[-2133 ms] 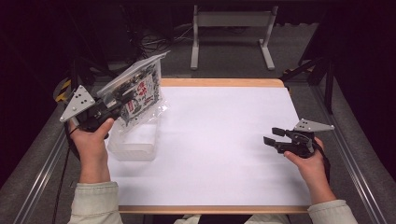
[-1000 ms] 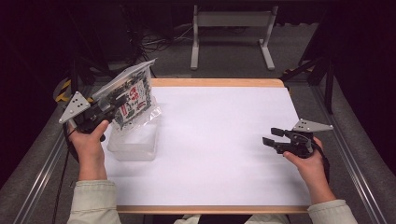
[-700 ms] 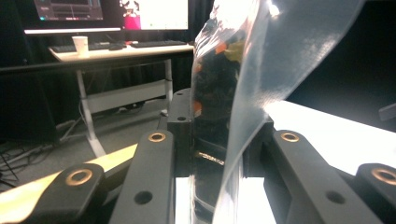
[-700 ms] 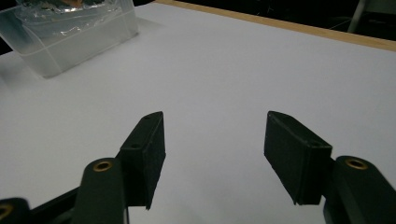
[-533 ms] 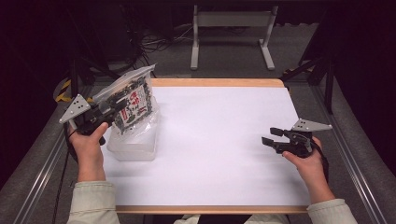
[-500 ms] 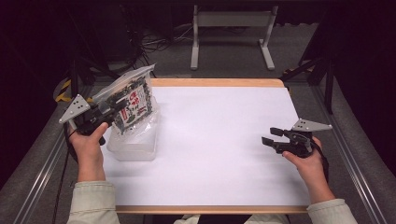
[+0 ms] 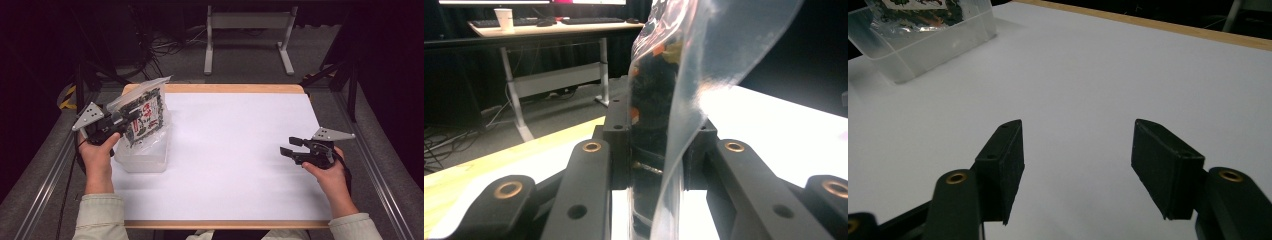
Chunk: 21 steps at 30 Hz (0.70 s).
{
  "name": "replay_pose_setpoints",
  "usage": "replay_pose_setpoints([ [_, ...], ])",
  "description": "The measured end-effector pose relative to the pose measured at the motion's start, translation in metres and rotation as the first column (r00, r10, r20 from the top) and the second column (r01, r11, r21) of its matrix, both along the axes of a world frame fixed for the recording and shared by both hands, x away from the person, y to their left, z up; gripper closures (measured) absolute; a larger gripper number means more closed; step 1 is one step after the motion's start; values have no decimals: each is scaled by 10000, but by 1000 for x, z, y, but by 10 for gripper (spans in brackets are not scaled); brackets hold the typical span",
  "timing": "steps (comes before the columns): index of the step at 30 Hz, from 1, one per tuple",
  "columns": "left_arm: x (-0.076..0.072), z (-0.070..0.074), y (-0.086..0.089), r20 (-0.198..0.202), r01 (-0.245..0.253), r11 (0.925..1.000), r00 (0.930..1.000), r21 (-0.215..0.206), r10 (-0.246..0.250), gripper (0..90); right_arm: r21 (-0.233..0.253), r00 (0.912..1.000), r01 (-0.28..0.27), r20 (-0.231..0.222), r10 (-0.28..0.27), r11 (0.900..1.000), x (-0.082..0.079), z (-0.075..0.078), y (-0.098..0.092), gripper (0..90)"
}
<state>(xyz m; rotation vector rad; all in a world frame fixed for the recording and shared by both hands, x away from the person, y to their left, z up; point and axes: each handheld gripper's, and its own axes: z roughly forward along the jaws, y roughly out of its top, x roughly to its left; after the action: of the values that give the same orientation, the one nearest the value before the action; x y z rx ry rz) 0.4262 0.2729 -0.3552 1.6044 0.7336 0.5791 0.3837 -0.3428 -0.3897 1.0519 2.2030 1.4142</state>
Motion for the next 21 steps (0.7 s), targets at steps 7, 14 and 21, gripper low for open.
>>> replay_pose_setpoints([
  [7, 3, -11, 7, -146, -65, 9988, 9999, -480, 58, 711, 7, 10000, 6, -70, -6, 10000, 0, -1, 0, 383],
  [14, 5, -17, 9, -552, -269, 9987, 9982, -426, 245, 708, 44, 10000, 8, -88, -8, 10000, 1, -2, 1, 382],
  [21, 5, -20, 14, -678, -597, 9967, 9961, -551, 559, 692, 92, 10000, 23, -87, -22, 10000, 0, -1, 0, 383],
])
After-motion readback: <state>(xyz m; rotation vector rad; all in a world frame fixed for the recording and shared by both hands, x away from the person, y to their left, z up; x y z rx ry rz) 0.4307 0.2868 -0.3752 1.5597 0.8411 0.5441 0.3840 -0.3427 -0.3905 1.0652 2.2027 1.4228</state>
